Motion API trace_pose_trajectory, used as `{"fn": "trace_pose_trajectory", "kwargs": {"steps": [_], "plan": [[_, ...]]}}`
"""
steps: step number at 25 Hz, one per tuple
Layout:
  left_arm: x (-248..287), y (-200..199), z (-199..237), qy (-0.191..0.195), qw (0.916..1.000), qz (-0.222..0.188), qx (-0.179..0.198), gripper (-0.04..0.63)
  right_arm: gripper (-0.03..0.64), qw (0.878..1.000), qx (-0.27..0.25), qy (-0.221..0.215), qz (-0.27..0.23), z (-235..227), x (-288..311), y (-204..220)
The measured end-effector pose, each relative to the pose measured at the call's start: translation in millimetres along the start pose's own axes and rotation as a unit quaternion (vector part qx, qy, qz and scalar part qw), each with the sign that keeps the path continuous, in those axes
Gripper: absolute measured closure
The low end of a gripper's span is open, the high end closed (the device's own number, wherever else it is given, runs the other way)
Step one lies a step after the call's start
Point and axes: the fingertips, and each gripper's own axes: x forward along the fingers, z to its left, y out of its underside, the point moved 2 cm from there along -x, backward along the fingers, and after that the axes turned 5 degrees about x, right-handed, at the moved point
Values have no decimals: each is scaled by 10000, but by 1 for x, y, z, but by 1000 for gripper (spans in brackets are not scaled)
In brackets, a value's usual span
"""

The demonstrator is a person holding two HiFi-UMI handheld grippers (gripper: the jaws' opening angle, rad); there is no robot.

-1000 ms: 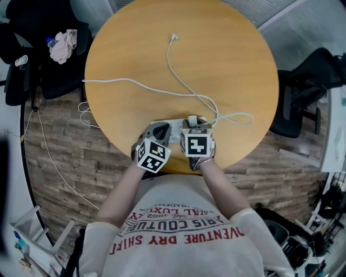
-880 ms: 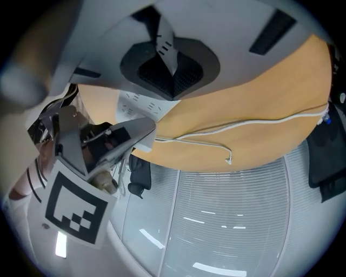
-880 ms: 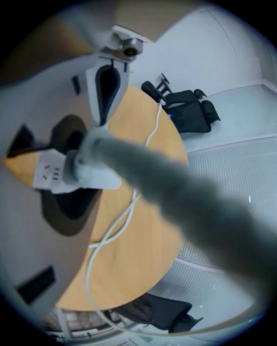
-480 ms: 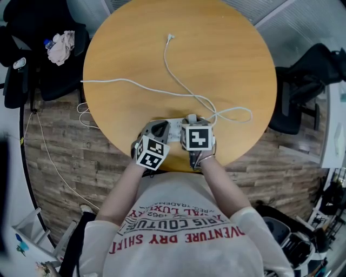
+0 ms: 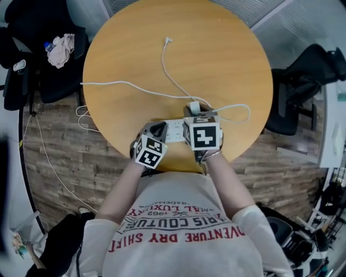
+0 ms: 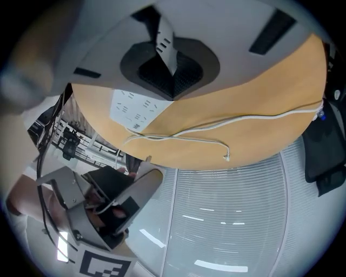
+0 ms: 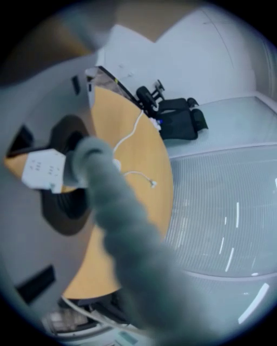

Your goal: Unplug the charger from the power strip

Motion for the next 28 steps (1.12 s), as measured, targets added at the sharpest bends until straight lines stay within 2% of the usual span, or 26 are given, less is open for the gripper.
{"fn": "trace_pose_trajectory", "kwargs": {"steps": [6, 11, 15, 18, 22, 28], "plan": [[2, 1, 1, 141, 9997, 97, -193, 565, 459, 9992, -51, -348, -170, 5, -19, 15], [3, -3, 2, 340, 9982, 183, -466, 565, 459, 9958, -30, -582, -701, 4, -43, 17], [-6, -7, 9, 238, 9978, 229, -583, 565, 459, 9930, -98, -624, -1000, 7, -59, 15], [-25, -25, 14, 60, 9981, -132, -603, 565, 460, 9902, -105, -693, -1210, 9, -72, 17], [-59, -70, 18, -120, 9926, -977, -706, 565, 460, 9813, -65, -928, -1688, 14, -95, 13], [-121, -127, 18, -396, 9774, -2056, -284, 565, 460, 9673, -156, -928, -2357, 20, -132, -3]]}}
